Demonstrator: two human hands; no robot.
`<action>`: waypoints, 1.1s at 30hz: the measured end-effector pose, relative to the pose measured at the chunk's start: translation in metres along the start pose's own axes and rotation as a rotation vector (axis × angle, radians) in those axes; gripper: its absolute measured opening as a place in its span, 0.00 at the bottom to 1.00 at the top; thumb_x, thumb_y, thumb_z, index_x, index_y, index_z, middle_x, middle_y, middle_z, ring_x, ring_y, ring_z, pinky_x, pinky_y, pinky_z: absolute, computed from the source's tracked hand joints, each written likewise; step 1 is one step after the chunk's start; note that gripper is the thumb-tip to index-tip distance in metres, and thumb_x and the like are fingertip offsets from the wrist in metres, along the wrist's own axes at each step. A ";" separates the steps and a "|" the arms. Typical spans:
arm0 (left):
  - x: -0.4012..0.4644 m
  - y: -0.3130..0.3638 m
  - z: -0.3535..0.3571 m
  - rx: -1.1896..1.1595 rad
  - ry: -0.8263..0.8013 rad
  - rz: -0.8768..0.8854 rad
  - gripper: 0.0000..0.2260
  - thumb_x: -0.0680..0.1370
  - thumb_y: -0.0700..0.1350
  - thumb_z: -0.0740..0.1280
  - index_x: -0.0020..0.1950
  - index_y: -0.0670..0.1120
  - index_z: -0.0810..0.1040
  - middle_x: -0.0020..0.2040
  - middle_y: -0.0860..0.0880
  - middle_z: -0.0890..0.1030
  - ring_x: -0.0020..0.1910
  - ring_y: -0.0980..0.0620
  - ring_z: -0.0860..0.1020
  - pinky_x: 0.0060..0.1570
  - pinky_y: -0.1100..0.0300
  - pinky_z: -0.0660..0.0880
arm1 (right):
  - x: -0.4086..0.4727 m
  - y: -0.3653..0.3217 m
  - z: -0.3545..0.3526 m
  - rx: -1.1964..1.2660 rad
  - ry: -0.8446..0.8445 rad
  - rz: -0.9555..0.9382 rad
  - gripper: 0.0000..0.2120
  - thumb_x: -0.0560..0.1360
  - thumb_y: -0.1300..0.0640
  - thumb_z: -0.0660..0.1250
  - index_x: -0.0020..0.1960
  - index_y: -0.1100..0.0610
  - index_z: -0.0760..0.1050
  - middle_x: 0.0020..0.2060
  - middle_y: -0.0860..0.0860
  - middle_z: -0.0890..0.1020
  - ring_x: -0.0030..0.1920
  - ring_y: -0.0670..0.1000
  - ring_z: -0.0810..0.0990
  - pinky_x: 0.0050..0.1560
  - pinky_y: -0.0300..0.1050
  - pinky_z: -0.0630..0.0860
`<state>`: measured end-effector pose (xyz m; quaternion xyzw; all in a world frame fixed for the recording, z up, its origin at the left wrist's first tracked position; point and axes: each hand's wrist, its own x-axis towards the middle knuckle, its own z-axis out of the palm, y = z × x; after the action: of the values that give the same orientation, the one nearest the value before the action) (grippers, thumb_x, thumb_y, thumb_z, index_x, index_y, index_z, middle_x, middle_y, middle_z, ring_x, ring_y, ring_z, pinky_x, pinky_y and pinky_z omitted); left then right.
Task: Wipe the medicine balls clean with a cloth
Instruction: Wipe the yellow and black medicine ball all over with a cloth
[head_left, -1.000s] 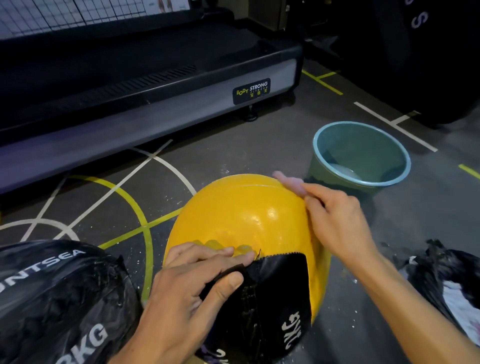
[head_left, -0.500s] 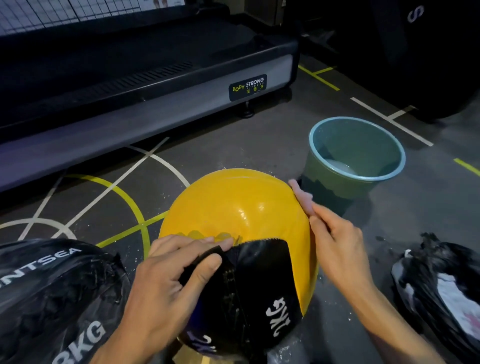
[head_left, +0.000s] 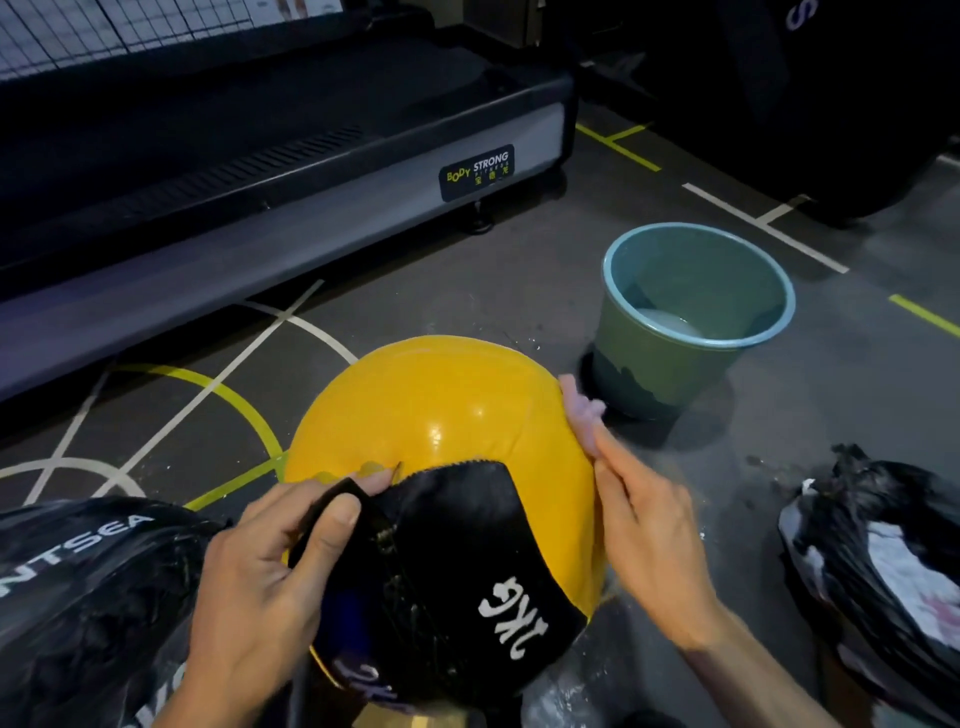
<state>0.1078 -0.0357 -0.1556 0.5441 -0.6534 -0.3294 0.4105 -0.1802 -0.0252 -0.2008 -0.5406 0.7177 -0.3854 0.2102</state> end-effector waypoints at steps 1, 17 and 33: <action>0.002 0.001 0.000 -0.011 0.000 -0.012 0.12 0.79 0.63 0.64 0.57 0.66 0.84 0.55 0.56 0.85 0.59 0.51 0.81 0.54 0.48 0.76 | -0.005 0.008 -0.001 -0.009 -0.017 0.062 0.22 0.85 0.56 0.59 0.74 0.38 0.70 0.47 0.48 0.86 0.37 0.37 0.78 0.40 0.28 0.72; 0.002 -0.001 0.000 -0.111 0.016 -0.094 0.10 0.83 0.49 0.66 0.56 0.59 0.86 0.53 0.48 0.85 0.57 0.47 0.82 0.56 0.42 0.77 | -0.007 -0.027 0.015 0.151 0.025 -0.020 0.22 0.85 0.60 0.60 0.75 0.42 0.71 0.64 0.35 0.79 0.59 0.32 0.78 0.59 0.27 0.73; 0.021 0.018 0.022 -0.257 0.080 -0.115 0.11 0.84 0.48 0.62 0.59 0.51 0.85 0.57 0.54 0.86 0.55 0.54 0.83 0.52 0.63 0.77 | -0.029 0.052 0.016 0.530 -0.083 0.922 0.15 0.80 0.72 0.57 0.59 0.62 0.80 0.18 0.48 0.75 0.17 0.44 0.71 0.19 0.34 0.64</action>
<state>0.0789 -0.0533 -0.1462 0.5363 -0.5566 -0.4115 0.4829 -0.1907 0.0030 -0.2544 -0.1124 0.7499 -0.3995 0.5151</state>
